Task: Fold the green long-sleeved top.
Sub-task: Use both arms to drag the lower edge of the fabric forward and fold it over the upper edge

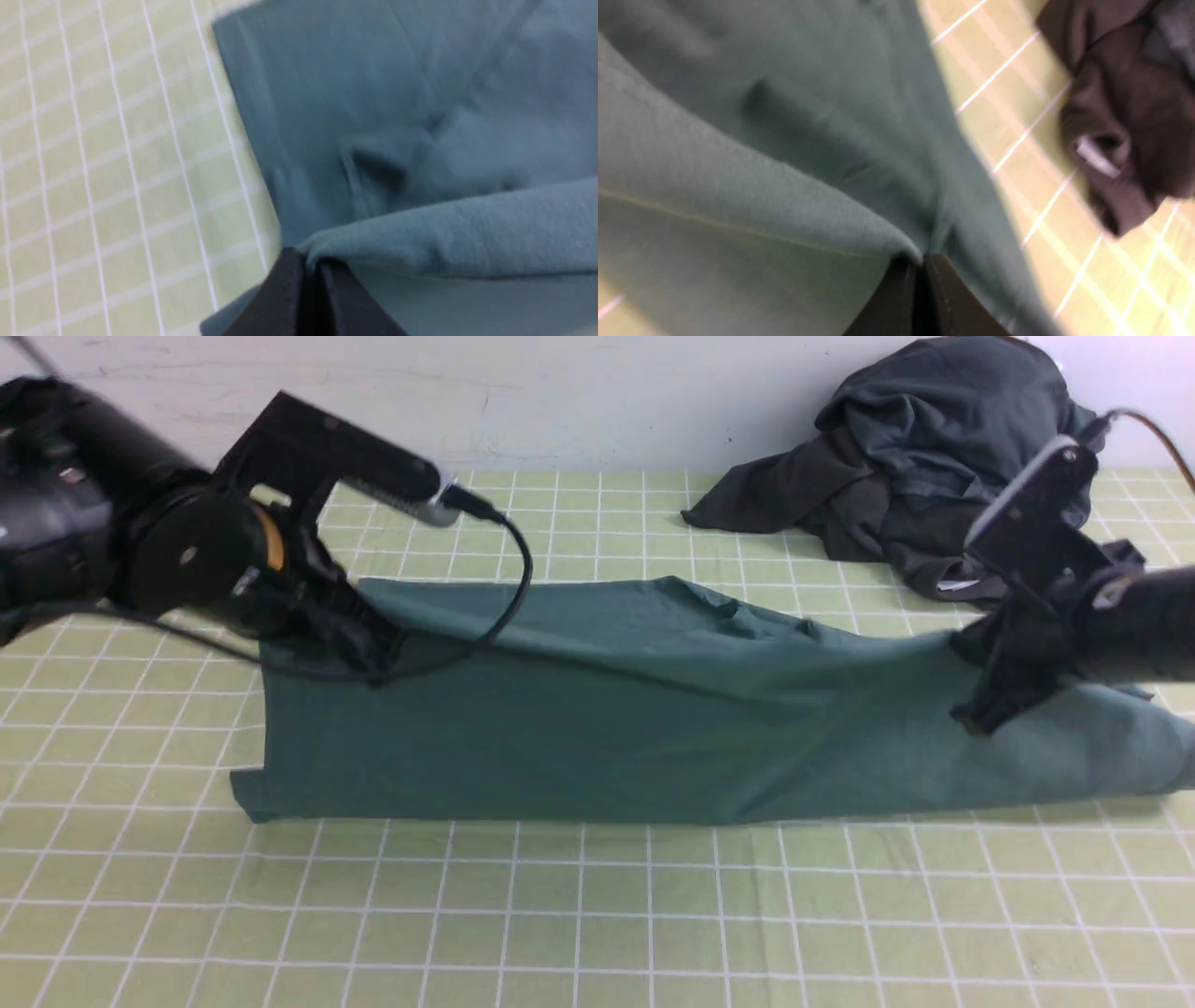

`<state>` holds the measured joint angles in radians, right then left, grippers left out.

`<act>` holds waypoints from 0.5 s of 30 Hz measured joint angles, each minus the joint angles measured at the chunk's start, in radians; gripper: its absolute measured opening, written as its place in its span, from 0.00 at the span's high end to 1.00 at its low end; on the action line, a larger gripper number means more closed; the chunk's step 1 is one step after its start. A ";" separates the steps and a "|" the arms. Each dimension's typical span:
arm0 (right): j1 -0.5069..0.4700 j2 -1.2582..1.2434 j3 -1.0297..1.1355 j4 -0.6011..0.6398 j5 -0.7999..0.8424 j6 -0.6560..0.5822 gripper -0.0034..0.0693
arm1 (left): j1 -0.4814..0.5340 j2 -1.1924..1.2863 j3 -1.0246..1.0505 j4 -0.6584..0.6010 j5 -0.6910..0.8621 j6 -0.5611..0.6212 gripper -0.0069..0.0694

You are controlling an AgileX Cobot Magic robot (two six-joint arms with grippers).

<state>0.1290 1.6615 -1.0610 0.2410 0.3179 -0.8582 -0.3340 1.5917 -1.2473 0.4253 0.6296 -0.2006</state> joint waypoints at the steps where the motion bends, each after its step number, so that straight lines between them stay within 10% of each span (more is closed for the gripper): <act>1: -0.005 0.073 -0.072 0.000 -0.002 0.001 0.96 | 0.018 0.086 -0.068 0.008 -0.006 -0.011 0.90; 9: -0.010 0.404 -0.415 0.000 -0.001 0.003 0.95 | 0.109 0.524 -0.502 0.016 0.005 -0.029 0.90; 15: -0.012 0.550 -0.587 -0.005 -0.001 0.014 0.81 | 0.140 0.809 -0.840 0.016 0.037 -0.029 0.70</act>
<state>0.1167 2.2116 -1.6478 0.2357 0.3166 -0.8444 -0.1937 2.4006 -2.0875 0.4413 0.6668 -0.2298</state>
